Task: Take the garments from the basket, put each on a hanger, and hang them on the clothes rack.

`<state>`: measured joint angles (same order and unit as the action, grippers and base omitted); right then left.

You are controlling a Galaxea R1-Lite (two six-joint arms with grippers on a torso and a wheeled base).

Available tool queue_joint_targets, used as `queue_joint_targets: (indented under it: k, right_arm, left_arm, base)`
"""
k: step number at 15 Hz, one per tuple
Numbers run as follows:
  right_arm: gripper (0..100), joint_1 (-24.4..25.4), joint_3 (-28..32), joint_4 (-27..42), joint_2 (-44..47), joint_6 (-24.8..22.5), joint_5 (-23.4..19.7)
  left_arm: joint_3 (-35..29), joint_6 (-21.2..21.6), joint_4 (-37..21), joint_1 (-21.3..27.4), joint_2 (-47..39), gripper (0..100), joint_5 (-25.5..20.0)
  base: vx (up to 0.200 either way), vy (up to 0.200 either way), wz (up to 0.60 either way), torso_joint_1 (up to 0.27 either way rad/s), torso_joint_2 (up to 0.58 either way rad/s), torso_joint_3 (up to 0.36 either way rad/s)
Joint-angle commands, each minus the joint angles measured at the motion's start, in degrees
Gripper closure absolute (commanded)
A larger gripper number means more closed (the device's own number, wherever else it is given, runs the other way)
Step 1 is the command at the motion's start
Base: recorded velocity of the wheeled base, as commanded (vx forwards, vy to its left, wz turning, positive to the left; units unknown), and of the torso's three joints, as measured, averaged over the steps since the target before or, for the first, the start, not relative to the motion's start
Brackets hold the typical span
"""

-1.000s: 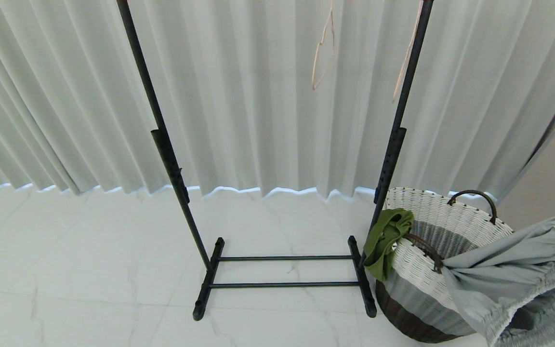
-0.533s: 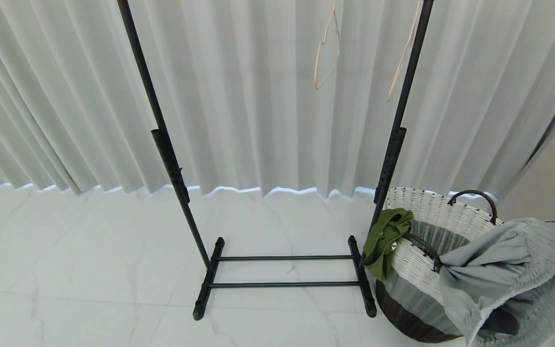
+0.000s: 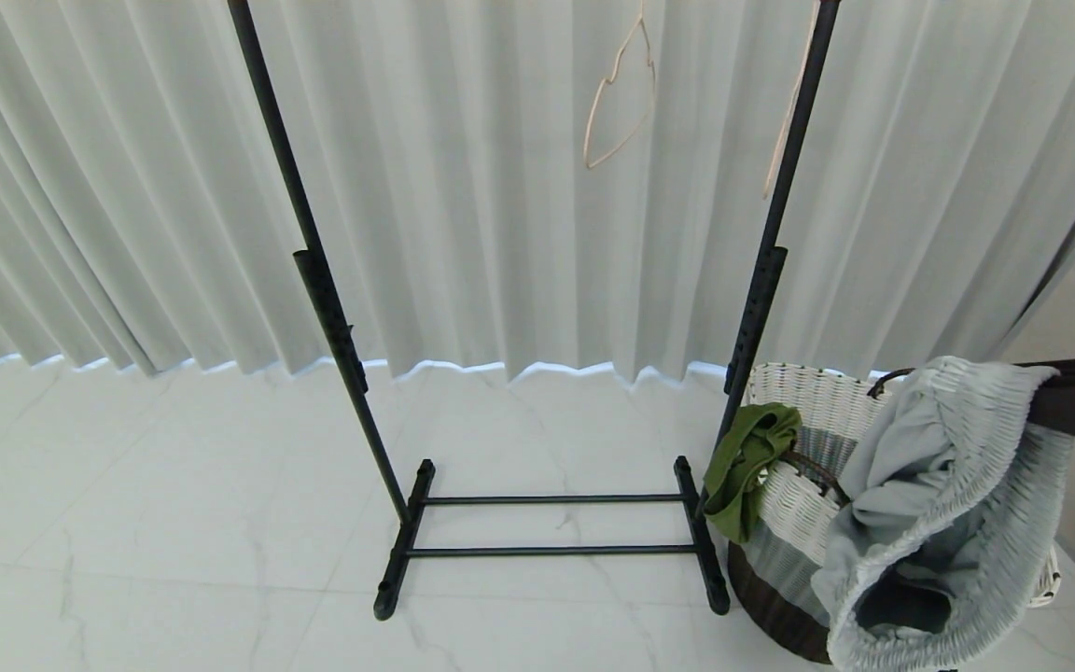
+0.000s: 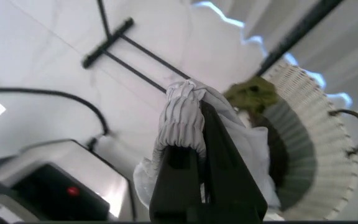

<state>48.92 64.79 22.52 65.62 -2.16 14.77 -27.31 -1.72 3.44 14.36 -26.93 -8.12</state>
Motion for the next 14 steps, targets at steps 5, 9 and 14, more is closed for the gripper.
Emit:
queue_joint_targets:
  k: [5, 9, 14]
  right_arm:
    - [100, 2.7, 2.3, -0.4, 1.6, 3.2, -0.1]
    - [100, 2.8, 2.5, -0.5, 1.7, 4.7, -0.3]
    - [100, 3.5, 3.3, -2.6, 2.3, 6.2, -1.2]
  left_arm:
    - [-16.9, -1.3, 0.5, 22.1, -38.1, 0, -2.1]
    - [-17.4, -7.1, 8.4, 33.5, -51.6, 0, 2.2]
    - [-21.9, -17.8, 17.0, 48.0, -71.2, 0, 9.2]
  base:
    - [0.000, 0.000, 0.00, 0.000, 0.00, 0.000]
    - [0.000, 0.000, 0.00, 0.000, 0.00, 0.000]
    - [0.000, 0.000, 0.00, 0.000, 0.00, 0.000]
